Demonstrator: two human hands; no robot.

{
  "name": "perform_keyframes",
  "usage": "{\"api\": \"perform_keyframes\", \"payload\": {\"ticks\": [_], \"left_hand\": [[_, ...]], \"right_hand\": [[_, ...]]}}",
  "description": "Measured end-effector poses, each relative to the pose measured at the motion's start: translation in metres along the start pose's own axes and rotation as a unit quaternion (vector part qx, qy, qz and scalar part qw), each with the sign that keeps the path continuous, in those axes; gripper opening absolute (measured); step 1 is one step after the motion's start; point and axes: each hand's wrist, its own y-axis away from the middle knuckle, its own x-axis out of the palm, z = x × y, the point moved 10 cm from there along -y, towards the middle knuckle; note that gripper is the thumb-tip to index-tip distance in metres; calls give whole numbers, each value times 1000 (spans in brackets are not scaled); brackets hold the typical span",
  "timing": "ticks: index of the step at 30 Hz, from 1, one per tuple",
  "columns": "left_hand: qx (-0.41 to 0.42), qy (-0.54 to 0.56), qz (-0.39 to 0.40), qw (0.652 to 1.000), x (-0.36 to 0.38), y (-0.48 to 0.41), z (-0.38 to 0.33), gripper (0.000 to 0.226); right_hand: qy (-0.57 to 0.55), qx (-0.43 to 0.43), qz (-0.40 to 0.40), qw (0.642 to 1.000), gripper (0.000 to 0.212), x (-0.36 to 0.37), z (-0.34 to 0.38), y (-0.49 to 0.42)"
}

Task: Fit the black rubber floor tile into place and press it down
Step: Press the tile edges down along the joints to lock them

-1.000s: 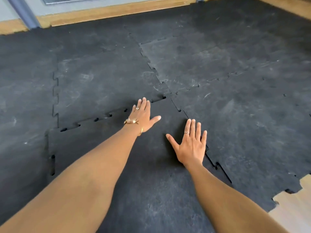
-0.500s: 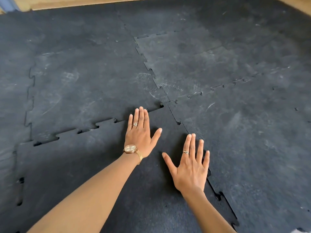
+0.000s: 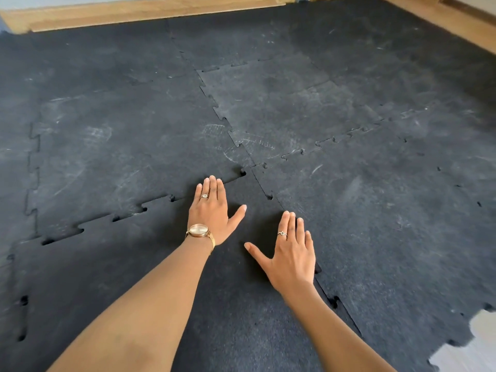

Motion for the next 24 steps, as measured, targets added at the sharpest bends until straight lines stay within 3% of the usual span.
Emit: {"api": "perform_keyframes", "payload": {"ticks": [2,4,7,10,12,15,16,20,24], "left_hand": [[-4,6,-7,1000,0,-1,1,87],[-5,26,-23,999,0,-2,3,83],[-12,94,-67,993,-3,0,10,62],[-22,147,-106,983,-7,3,16,50],[-20,155,-112,981,-7,1,16,49],[-16,160,-116,980,-6,-2,15,49],[-15,159,-115,980,-5,-3,16,50],[-24,133,-106,985,0,-7,14,60],[-143,110,-88,980,5,20,24,71]], "right_hand": [[13,0,-13,1000,113,-7,0,-2],[25,-10,23,999,113,-5,2,-3],[-28,5,47,998,112,-13,0,-7],[-69,12,-73,995,79,-52,-6,-35],[-152,22,-127,980,63,-73,-10,-66],[-206,10,-182,962,67,-77,-2,-105],[-185,6,-178,966,70,-66,4,-113],[-69,47,-32,996,73,-4,2,-137],[-43,41,-29,998,72,-8,7,-139]]}}
